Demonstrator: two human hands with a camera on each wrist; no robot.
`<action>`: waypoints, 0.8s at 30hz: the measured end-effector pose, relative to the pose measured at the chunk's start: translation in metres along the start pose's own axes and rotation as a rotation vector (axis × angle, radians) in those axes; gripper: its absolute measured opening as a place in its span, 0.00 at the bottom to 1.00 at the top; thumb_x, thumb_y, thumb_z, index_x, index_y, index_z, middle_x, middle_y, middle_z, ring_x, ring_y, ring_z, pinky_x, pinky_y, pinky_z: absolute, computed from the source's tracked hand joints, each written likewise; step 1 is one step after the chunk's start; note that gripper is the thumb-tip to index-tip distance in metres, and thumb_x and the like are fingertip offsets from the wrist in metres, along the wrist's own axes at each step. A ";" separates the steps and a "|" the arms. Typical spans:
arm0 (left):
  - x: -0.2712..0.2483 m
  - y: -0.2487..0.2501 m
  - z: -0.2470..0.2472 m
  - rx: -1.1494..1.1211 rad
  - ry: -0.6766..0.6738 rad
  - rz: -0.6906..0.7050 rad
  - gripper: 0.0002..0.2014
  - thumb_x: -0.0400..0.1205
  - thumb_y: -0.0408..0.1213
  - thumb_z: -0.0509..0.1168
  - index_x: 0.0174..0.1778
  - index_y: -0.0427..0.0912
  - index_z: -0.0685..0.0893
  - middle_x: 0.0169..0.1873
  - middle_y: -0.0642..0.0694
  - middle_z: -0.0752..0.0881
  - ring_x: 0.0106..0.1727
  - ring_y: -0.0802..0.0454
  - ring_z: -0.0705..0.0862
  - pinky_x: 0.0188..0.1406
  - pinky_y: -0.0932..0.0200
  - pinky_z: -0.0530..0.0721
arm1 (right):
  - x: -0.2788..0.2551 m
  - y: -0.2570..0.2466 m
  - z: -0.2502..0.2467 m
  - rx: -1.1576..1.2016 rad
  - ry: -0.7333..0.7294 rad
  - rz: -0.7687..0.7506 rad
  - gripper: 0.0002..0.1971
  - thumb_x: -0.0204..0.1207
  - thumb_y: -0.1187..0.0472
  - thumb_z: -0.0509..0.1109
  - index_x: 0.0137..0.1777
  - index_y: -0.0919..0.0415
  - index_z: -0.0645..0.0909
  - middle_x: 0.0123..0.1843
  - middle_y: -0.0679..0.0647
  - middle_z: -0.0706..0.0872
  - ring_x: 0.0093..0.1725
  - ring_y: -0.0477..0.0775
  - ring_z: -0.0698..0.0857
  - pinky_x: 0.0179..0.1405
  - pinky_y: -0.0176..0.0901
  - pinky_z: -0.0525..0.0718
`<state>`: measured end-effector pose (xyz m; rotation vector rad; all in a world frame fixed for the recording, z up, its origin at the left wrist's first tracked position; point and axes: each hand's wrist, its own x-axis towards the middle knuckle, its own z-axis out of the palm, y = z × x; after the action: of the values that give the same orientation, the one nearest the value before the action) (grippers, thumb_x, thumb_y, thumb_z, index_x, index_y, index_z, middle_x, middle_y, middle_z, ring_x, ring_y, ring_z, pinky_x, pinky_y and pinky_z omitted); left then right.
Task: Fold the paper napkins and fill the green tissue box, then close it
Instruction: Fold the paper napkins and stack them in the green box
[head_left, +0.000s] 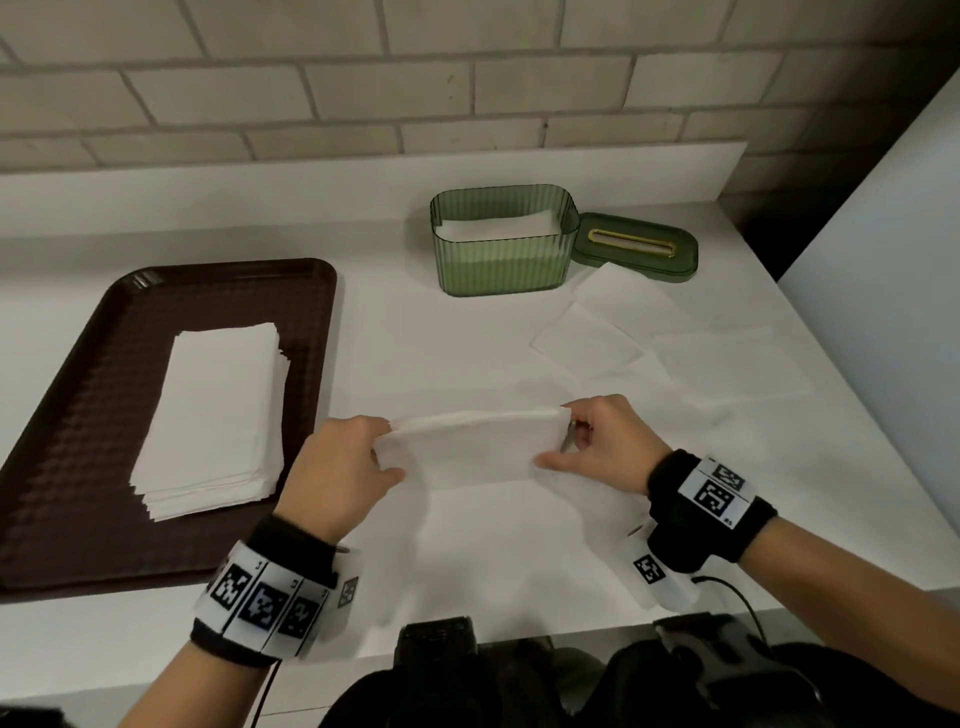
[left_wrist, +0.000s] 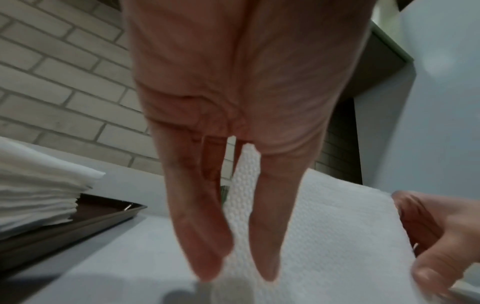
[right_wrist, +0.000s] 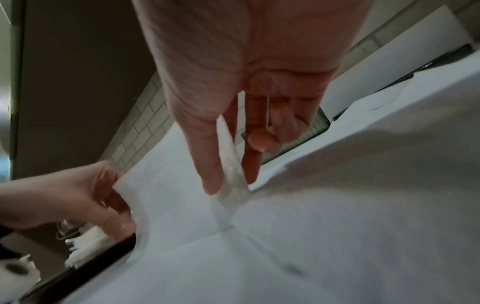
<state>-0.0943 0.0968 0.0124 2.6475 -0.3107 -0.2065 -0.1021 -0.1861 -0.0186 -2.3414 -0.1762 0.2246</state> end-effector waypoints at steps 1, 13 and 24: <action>0.001 0.003 0.001 -0.026 -0.005 -0.009 0.07 0.72 0.38 0.76 0.43 0.44 0.88 0.29 0.54 0.83 0.32 0.55 0.84 0.31 0.66 0.77 | 0.000 0.000 0.002 0.000 -0.009 0.012 0.15 0.66 0.57 0.83 0.29 0.47 0.77 0.21 0.36 0.78 0.25 0.36 0.77 0.28 0.26 0.70; 0.000 0.003 0.004 -0.273 0.117 0.072 0.17 0.68 0.31 0.79 0.51 0.48 0.86 0.41 0.51 0.85 0.29 0.58 0.86 0.36 0.65 0.85 | 0.006 -0.008 -0.008 0.063 0.042 -0.132 0.13 0.62 0.53 0.86 0.43 0.51 0.86 0.39 0.46 0.86 0.38 0.48 0.83 0.37 0.36 0.81; 0.030 0.004 0.022 -0.159 0.094 0.094 0.10 0.70 0.34 0.78 0.34 0.48 0.81 0.32 0.49 0.81 0.32 0.55 0.81 0.32 0.70 0.75 | 0.021 -0.013 0.007 -0.055 -0.030 -0.087 0.11 0.65 0.50 0.82 0.44 0.51 0.87 0.41 0.45 0.89 0.43 0.42 0.84 0.45 0.34 0.79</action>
<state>-0.0704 0.0769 -0.0077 2.4699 -0.3714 -0.0729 -0.0839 -0.1680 -0.0165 -2.3793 -0.3022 0.2142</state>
